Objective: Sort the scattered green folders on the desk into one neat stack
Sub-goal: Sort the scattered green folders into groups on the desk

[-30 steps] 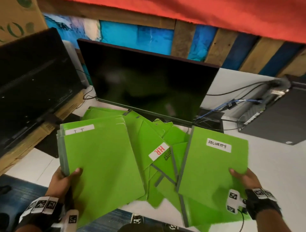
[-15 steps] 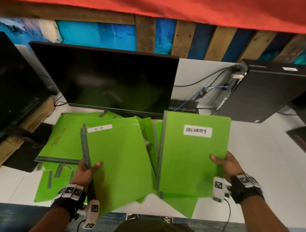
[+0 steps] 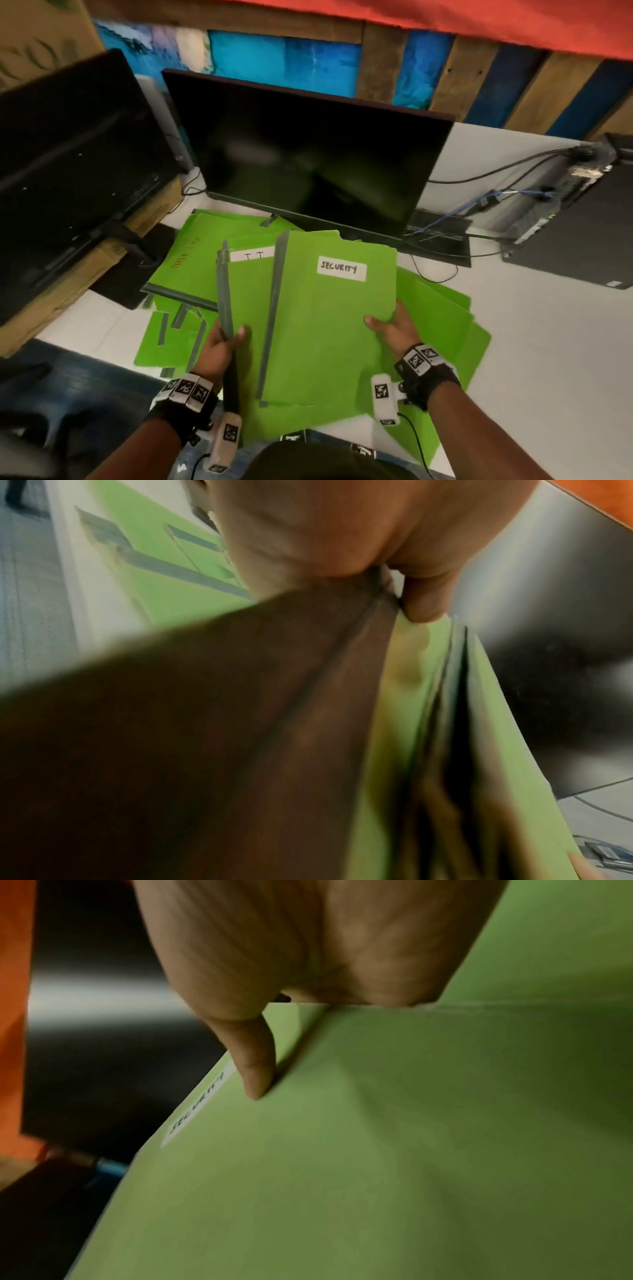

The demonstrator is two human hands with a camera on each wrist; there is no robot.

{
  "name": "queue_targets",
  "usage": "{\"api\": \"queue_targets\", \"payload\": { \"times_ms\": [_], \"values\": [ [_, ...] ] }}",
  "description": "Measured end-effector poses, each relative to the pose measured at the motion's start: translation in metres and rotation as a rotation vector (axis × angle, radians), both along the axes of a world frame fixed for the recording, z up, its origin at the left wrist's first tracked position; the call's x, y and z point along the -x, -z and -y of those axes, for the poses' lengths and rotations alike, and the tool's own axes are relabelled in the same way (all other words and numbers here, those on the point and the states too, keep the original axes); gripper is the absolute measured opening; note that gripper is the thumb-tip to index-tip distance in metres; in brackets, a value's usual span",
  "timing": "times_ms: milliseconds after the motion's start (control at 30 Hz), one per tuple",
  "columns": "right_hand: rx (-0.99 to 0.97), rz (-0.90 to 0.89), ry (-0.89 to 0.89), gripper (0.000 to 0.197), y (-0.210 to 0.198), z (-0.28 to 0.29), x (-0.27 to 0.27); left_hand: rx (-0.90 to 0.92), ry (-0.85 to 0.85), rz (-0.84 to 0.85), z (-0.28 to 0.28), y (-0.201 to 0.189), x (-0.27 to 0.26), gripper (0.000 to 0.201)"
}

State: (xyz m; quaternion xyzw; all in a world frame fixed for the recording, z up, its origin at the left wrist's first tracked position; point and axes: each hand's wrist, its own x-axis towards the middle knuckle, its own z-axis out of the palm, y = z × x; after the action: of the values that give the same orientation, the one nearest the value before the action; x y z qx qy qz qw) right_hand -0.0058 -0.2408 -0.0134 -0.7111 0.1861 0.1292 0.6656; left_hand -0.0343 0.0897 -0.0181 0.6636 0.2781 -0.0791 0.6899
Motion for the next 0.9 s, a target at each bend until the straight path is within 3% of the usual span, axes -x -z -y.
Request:
{"api": "queue_targets", "payload": {
  "times_ms": [100,233,267,333,400,467,533,633,700,800,900],
  "values": [
    [0.077,-0.025,-0.089,0.065,0.006,-0.035,-0.008,0.001,-0.073,-0.028,-0.008,0.009,0.01,0.005],
    [0.16,-0.069,-0.269,0.096,0.012,-0.068,-0.024,0.117,-0.019,-0.017,-0.01,0.001,0.019,0.058],
    [0.19,-0.09,-0.297,0.102,0.012,-0.073,-0.028,0.093,0.03,0.013,-0.008,-0.002,0.02,0.06],
    [0.215,-0.106,-0.343,0.105,0.015,-0.075,-0.035,-0.005,0.077,0.054,-0.006,-0.007,0.019,0.042],
    [0.292,-0.072,-0.454,0.089,0.02,-0.068,-0.042,-0.028,0.054,0.05,-0.009,-0.004,0.017,0.037],
    [0.469,-0.026,-0.526,0.068,0.023,-0.051,-0.05,-0.045,0.022,0.02,-0.014,-0.003,0.013,0.043],
    [0.653,-0.015,-0.473,0.06,0.024,-0.023,-0.058,-0.064,0.005,-0.002,-0.019,0.001,0.01,0.046],
    [0.917,-0.071,-0.384,0.065,0.026,0.035,-0.058,-0.078,-0.014,-0.038,-0.023,0.013,0.008,0.039],
    [1.056,-0.137,-0.445,0.069,0.03,0.072,-0.045,-0.097,-0.005,-0.054,-0.025,0.021,0.01,0.038],
    [1.143,-0.187,-0.591,0.066,0.041,0.109,-0.013,-0.118,0.003,-0.071,-0.027,0.031,0.012,0.035],
    [1.266,-0.148,-0.518,0.06,0.045,0.126,0.016,-0.123,0.045,-0.111,-0.028,0.032,0.011,0.025]
  ]
}}
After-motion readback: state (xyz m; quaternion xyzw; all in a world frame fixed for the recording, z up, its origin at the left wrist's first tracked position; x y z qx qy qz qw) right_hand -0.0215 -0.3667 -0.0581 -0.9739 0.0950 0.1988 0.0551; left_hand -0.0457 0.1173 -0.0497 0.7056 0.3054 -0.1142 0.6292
